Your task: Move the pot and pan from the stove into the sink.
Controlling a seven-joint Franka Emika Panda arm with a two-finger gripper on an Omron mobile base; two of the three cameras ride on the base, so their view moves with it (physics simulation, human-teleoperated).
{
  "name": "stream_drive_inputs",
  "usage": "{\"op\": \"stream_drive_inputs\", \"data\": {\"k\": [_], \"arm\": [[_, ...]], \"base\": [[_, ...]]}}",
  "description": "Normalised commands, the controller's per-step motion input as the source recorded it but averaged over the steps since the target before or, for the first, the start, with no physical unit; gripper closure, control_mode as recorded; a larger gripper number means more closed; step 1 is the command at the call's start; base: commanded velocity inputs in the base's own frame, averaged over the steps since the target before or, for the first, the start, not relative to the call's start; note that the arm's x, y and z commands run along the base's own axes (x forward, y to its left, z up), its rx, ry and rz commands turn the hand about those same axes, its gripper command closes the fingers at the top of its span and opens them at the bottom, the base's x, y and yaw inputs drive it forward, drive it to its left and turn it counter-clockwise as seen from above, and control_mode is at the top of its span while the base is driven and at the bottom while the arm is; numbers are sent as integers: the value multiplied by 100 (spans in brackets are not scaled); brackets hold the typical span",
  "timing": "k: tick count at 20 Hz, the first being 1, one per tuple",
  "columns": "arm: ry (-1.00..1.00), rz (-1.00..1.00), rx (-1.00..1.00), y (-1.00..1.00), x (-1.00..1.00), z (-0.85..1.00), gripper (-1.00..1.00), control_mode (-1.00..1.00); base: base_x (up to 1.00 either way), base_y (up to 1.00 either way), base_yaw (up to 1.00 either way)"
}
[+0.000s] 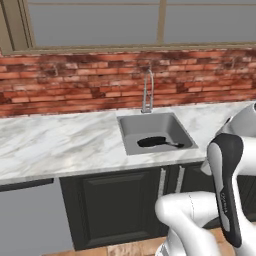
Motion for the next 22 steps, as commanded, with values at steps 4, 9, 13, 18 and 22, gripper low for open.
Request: {"op": "stream_drive_inputs", "data": {"k": [4, 9, 13, 18, 22], "arm": [[0, 0, 0, 0, 0, 0, -100, 100], [0, 0, 0, 0, 0, 0, -100, 100], [0, 0, 0, 0, 0, 0, -100, 100], [0, 0, 0, 0, 0, 0, -100, 100], [0, 0, 0, 0, 0, 0, -100, 100]], "base": [[-8, 75, 0], [-28, 90, 0], [-34, 99, 0], [-37, 100, 0], [-38, 100, 0]]}}
